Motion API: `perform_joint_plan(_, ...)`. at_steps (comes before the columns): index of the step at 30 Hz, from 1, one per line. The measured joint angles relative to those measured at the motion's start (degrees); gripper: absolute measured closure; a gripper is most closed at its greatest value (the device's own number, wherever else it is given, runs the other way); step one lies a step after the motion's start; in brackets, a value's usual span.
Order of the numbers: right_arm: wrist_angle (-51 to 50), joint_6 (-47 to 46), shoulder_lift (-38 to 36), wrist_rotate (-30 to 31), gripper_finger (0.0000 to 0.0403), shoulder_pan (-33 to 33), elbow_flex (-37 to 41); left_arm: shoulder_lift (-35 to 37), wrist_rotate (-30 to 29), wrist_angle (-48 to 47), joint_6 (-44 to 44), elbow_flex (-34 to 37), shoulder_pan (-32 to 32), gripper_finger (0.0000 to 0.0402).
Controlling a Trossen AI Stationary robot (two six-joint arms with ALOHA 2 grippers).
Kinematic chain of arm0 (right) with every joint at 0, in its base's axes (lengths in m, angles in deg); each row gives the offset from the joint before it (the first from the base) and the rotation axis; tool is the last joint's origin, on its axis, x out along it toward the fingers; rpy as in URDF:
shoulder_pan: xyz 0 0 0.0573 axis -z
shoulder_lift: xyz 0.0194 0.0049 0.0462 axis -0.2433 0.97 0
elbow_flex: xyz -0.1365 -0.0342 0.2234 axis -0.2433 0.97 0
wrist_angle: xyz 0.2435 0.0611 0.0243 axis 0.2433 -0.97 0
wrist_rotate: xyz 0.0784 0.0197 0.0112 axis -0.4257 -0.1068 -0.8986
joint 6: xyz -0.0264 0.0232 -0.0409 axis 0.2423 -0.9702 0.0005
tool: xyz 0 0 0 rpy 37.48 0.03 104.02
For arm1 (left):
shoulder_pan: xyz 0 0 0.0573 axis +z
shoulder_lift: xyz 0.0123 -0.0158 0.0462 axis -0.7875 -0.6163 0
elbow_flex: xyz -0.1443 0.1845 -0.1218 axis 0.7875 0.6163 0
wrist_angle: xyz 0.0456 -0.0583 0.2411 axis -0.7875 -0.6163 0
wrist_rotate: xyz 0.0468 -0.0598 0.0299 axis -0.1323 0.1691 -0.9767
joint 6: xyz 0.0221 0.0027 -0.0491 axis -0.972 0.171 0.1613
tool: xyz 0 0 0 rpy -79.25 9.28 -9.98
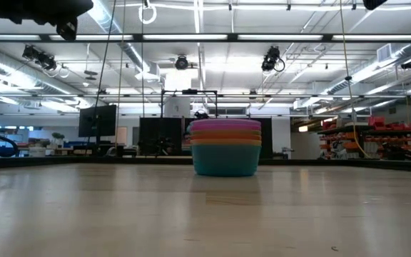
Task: Nest bowls inside each other
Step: Return to Home Position
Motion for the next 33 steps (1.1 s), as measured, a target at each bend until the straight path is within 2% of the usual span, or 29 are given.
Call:
perform_joint_plan(9, 3.52, -0.25, -5.13, -0.26, 0.0315, 0.00, 4.47, 2.78, -0.13, 0.98, 1.50, 4.05, 0.00, 0.0373)
perform_joint_plan(13, 5.37, 1.97, -6.23, -3.27, 0.0315, 0.00, 4.51, 4.23, -0.13, 1.05, 1.30, 4.87, 0.00, 0.0367)
perform_joint_plan(22, 6.73, 3.56, -7.20, -4.49, 0.0315, 0.00, 4.63, 12.12, 0.49, 1.19, 2.60, 8.81, 0.00, 0.0372)
perform_joint_plan(29, 18.00, 3.59, -8.12, -5.47, 0.0315, 0.00, 11.82, 13.35, 1.17, 1.25, 2.95, 10.14, 0.00, 0.0374)
perform_joint_plan(33, 19.08, 3.73, -9.53, -6.88, 0.0315, 0.01, 15.03, 13.77, 1.20, 0.90, 2.74, 10.14, 0.00, 0.0368)
